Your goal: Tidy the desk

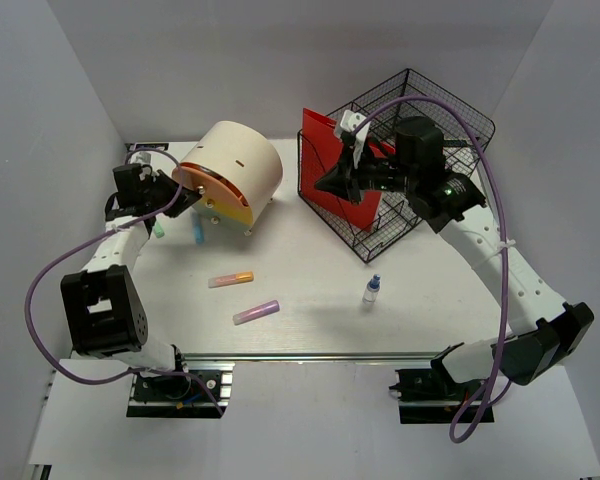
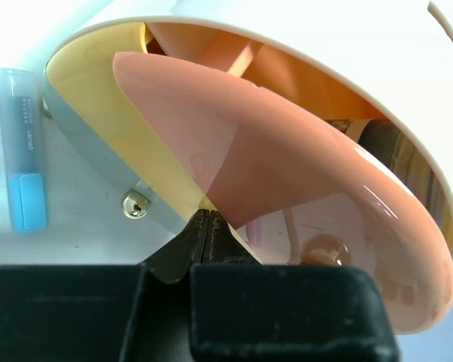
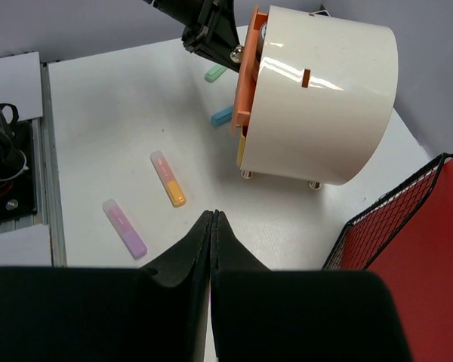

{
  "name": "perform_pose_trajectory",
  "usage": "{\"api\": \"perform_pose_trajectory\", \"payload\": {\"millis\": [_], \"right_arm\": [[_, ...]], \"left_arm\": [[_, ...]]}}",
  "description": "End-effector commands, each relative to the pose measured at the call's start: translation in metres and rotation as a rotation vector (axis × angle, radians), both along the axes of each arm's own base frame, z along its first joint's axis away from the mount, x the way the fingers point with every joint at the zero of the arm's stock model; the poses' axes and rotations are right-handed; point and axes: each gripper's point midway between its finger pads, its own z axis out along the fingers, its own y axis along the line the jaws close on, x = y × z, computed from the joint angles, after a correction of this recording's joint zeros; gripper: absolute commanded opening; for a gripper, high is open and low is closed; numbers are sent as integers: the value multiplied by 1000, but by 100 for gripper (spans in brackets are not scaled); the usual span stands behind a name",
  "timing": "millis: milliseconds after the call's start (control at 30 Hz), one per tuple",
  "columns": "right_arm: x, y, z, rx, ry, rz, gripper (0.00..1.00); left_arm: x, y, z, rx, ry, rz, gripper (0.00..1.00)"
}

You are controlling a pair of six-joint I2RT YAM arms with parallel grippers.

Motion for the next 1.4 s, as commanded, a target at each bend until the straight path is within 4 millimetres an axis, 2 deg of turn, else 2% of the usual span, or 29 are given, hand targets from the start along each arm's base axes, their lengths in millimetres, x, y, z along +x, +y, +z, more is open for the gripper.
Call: {"api": "perform_pose_trajectory", "payload": {"millis": [0,300,367,400,833,1367], "right_arm": [[-9,-4,16,37,-34,14,0],[-9,-6,13,37,-27,10,0],[-15,-1,13,39,-24,31,0],[-10,-5,12,39,-19,15,0],[-10,-9,13,41,-24,3,0],[-10,-12,10,40,-21,0,0]], "left_arm": [[0,-4,36,25,-110,-23,5],[-18,3,58,81,-142,22,1],[-20,5,64,92,-158,37,1],[-20,6,66,95,-162,41,1],[8,2,63,36,-164,13,2],[25,-3,64,-11,-186,-5,4]]}}
